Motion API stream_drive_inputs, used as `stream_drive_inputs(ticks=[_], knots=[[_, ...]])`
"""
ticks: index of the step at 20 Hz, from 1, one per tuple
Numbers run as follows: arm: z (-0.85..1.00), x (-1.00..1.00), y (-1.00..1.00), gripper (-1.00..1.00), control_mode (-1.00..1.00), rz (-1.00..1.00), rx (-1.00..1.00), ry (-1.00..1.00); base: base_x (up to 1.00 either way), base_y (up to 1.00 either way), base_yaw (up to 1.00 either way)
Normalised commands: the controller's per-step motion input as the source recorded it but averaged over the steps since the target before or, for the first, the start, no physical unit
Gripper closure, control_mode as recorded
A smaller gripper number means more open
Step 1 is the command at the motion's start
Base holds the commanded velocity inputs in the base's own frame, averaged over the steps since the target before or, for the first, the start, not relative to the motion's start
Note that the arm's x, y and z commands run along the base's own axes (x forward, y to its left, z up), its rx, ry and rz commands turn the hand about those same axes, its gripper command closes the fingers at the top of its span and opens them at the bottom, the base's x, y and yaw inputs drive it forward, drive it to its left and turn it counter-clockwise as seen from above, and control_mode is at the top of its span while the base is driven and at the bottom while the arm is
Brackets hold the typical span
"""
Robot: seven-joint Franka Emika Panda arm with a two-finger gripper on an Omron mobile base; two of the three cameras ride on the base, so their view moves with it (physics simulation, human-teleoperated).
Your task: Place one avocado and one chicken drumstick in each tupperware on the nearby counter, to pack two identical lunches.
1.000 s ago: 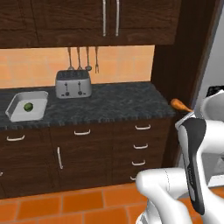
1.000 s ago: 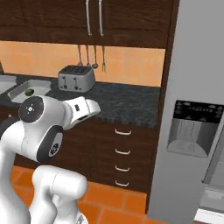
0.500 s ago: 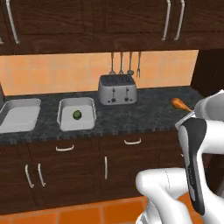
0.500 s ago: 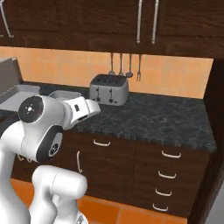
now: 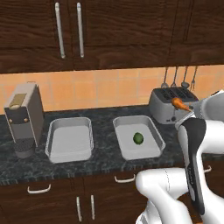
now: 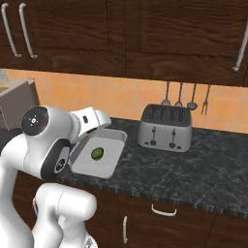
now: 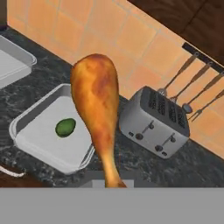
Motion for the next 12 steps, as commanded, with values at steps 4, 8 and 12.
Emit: stream_drive_inputs(ticks=[4,8,12], knots=[[0.0,0.0,0.0,1.0,1.0,0.0,0.0,0.0,0.49,1.0,-0.01],[-0.57,-0.03,0.1,1.0,-1.0,-0.03,-0.25,0.03,0.0,0.0,0.0],[-0.71,-0.01,-0.69,1.0,-1.0,0.02,-0.06,0.14,0.0,0.0,0.0]])
